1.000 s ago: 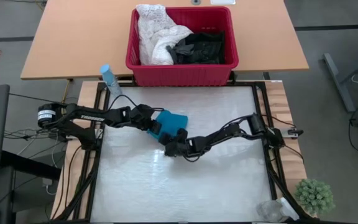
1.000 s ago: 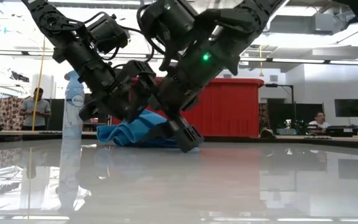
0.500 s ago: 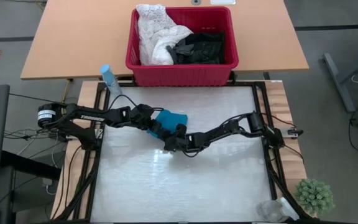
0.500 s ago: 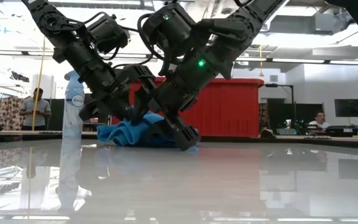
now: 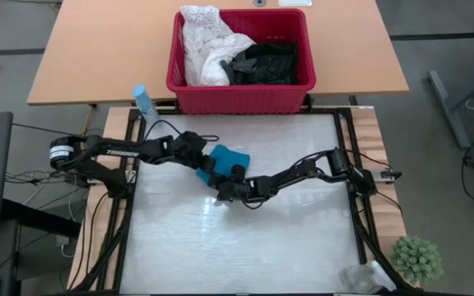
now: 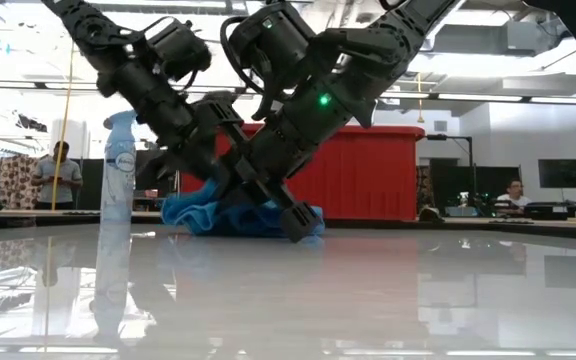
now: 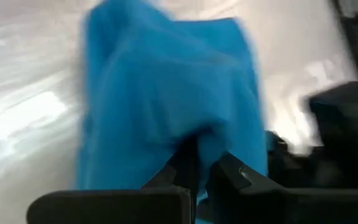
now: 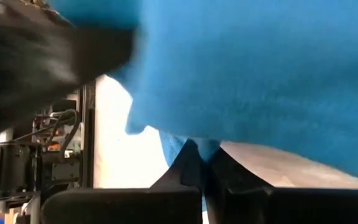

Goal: Fold laundry
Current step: Fold the blue shorts

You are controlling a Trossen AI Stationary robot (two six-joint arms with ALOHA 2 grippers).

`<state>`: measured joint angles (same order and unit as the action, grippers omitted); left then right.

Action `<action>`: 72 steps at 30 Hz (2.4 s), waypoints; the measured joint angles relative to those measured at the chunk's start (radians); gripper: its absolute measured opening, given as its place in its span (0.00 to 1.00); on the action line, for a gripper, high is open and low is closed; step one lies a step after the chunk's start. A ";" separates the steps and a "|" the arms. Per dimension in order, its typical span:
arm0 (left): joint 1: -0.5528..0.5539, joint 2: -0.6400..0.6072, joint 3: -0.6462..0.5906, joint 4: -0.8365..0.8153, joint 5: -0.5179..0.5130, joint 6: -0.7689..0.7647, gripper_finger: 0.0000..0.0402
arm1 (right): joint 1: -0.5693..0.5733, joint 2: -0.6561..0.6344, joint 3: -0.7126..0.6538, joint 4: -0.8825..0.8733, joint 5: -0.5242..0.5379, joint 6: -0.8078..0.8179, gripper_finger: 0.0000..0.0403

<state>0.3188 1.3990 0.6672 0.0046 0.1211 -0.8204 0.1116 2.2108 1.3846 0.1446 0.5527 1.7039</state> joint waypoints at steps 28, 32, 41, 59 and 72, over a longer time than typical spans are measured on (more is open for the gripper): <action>-0.026 -0.120 0.237 -0.658 0.110 0.204 0.03 | 0.005 -0.054 -0.004 -0.221 0.005 0.049 0.05; -0.067 -0.127 0.230 -0.671 0.102 0.195 0.03 | 0.004 -0.056 -0.004 -0.218 0.005 0.049 0.05; -0.180 -0.120 0.225 -0.668 -0.024 0.161 0.03 | 0.003 -0.058 -0.002 -0.213 0.004 0.056 0.10; -0.341 -0.104 0.102 -0.547 -0.086 0.051 0.03 | -0.019 -0.060 -0.001 -0.223 -0.008 0.017 0.19; -0.346 -0.104 0.042 -0.385 -0.130 -0.005 0.03 | -0.022 -0.171 0.000 -0.459 -0.006 -0.228 0.41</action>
<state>-0.0272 1.2945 0.7092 -0.3801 -0.0090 -0.8252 0.0898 2.0400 1.3846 -0.3144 0.5468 1.4764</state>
